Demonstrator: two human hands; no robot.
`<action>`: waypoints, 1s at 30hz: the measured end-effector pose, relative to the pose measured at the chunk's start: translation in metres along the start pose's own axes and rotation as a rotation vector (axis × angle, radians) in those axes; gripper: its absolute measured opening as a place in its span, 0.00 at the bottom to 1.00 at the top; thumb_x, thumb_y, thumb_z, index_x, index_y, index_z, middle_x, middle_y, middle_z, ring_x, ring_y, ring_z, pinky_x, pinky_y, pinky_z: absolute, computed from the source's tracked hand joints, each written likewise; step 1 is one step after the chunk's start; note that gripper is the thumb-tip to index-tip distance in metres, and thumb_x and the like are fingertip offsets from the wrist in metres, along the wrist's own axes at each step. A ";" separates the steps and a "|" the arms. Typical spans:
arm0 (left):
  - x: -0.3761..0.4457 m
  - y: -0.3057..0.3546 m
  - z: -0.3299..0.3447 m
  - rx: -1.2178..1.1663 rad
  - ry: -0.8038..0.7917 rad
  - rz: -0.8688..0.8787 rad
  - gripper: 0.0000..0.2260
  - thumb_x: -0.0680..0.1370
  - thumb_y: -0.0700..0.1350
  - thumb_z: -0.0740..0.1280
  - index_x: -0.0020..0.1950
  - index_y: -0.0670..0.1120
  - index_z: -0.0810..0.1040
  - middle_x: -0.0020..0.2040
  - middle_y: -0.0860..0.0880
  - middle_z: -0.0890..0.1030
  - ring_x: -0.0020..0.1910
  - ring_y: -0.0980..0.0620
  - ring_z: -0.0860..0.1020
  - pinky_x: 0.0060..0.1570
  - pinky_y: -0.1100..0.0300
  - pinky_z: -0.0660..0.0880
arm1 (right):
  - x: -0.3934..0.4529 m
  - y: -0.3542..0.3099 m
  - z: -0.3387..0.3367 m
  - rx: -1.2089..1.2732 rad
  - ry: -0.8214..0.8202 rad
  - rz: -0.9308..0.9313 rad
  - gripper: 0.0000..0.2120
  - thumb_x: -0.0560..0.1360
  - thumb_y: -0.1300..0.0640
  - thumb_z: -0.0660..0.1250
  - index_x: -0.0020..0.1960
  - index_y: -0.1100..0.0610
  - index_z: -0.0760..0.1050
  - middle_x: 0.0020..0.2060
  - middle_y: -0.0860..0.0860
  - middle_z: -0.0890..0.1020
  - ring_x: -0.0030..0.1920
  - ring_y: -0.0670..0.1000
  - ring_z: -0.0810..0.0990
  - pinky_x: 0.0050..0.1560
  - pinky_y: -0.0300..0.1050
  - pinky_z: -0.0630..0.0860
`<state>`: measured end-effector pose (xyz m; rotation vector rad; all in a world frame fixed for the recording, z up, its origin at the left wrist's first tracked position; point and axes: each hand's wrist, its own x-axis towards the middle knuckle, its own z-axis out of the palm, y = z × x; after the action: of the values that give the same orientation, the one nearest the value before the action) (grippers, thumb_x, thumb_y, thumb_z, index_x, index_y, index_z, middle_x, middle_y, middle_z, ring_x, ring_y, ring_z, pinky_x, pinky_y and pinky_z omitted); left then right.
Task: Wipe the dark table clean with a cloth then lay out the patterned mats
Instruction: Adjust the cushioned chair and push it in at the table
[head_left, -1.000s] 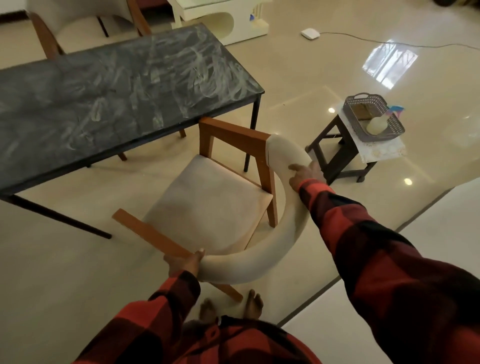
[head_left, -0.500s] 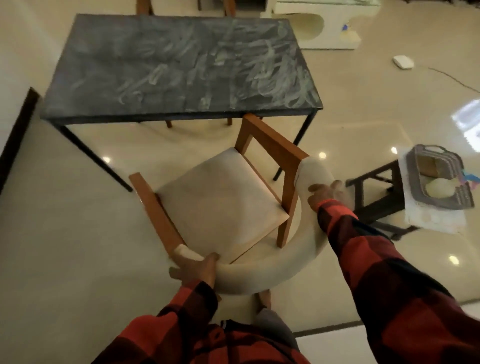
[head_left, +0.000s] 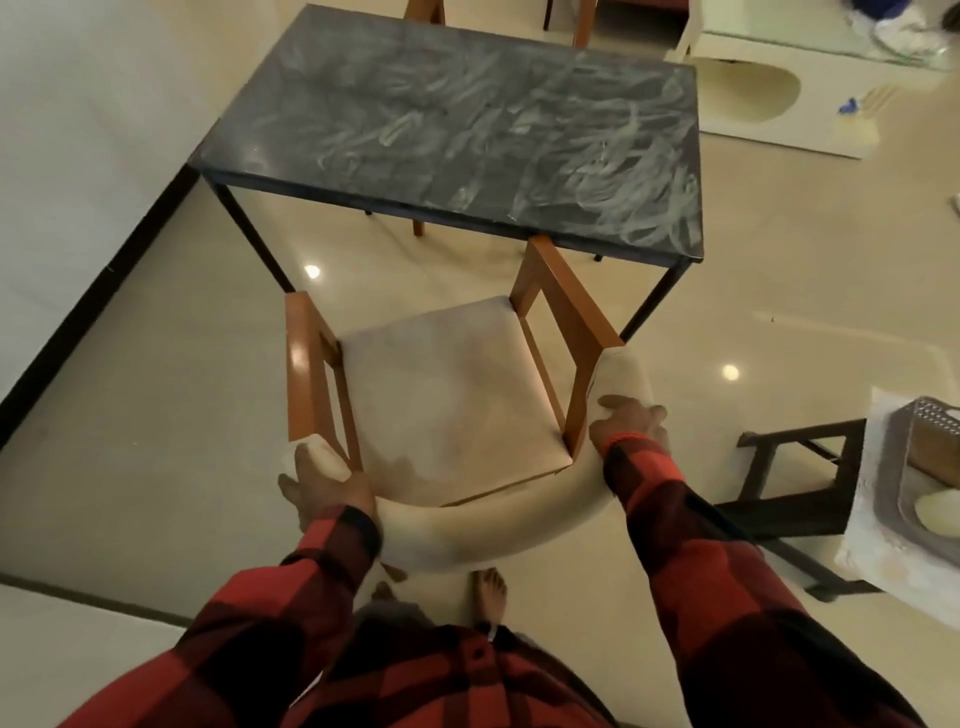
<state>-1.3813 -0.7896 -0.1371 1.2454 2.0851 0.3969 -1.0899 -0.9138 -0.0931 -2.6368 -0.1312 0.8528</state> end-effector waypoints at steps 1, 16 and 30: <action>0.003 -0.001 0.000 0.006 0.007 0.030 0.28 0.74 0.38 0.68 0.74 0.48 0.66 0.73 0.39 0.68 0.67 0.35 0.70 0.66 0.42 0.70 | -0.001 0.001 0.002 -0.003 0.009 -0.012 0.20 0.74 0.58 0.69 0.65 0.45 0.77 0.61 0.54 0.66 0.57 0.64 0.75 0.65 0.64 0.74; 0.043 0.019 -0.027 -0.031 0.040 0.040 0.22 0.73 0.32 0.68 0.64 0.50 0.77 0.64 0.43 0.76 0.64 0.37 0.75 0.66 0.42 0.72 | -0.021 -0.014 0.022 -0.064 -0.010 -0.079 0.23 0.73 0.55 0.73 0.67 0.47 0.75 0.60 0.55 0.66 0.52 0.61 0.77 0.59 0.61 0.79; 0.157 0.051 -0.050 0.086 -0.043 0.173 0.09 0.74 0.35 0.71 0.43 0.50 0.81 0.54 0.48 0.71 0.55 0.42 0.76 0.59 0.47 0.74 | -0.060 -0.069 0.072 -0.068 0.097 0.025 0.19 0.70 0.53 0.74 0.61 0.49 0.79 0.50 0.52 0.66 0.44 0.57 0.71 0.56 0.56 0.78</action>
<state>-1.4320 -0.6253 -0.1331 1.4784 1.9835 0.3575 -1.1789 -0.8393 -0.0883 -2.7430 -0.1046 0.7383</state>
